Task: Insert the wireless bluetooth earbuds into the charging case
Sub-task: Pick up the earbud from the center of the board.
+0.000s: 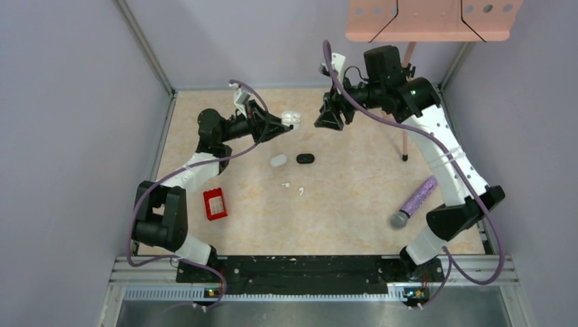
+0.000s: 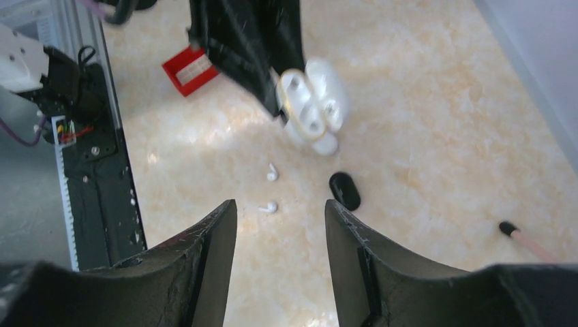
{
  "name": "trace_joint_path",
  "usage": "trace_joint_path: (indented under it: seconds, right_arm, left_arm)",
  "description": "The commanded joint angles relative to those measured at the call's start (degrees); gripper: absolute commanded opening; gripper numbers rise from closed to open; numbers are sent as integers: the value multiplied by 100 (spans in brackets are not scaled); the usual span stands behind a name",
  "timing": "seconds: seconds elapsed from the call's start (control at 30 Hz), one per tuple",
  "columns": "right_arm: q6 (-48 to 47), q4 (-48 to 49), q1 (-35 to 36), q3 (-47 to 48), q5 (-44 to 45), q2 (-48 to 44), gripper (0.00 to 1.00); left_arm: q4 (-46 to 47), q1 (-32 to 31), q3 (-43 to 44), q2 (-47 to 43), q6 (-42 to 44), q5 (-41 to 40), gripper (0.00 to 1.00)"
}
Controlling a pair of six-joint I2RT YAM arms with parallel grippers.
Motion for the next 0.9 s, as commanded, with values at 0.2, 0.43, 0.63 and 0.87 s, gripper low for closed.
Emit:
trace_joint_path:
  seconds: [0.2, 0.43, 0.63, 0.87]
  right_arm:
    - [319, 1789, 128, -3669, 629, -991, 38]
    - [1417, 2353, 698, -4442, 1352, -360, 30]
    - [1990, 2387, 950, -4105, 1781, 519, 31]
    - [2315, 2236, 1174, -3758, 2211, 1275, 34]
  left_arm:
    - [-810, 944, -363, -867, 48, -428, 0]
    - [-1275, 1533, -758, -1549, 239, -918, 0]
    - [-1415, 1891, -1003, -1941, 244, -1306, 0]
    - [-1637, 2258, -1236, -2336, 285, -1687, 0]
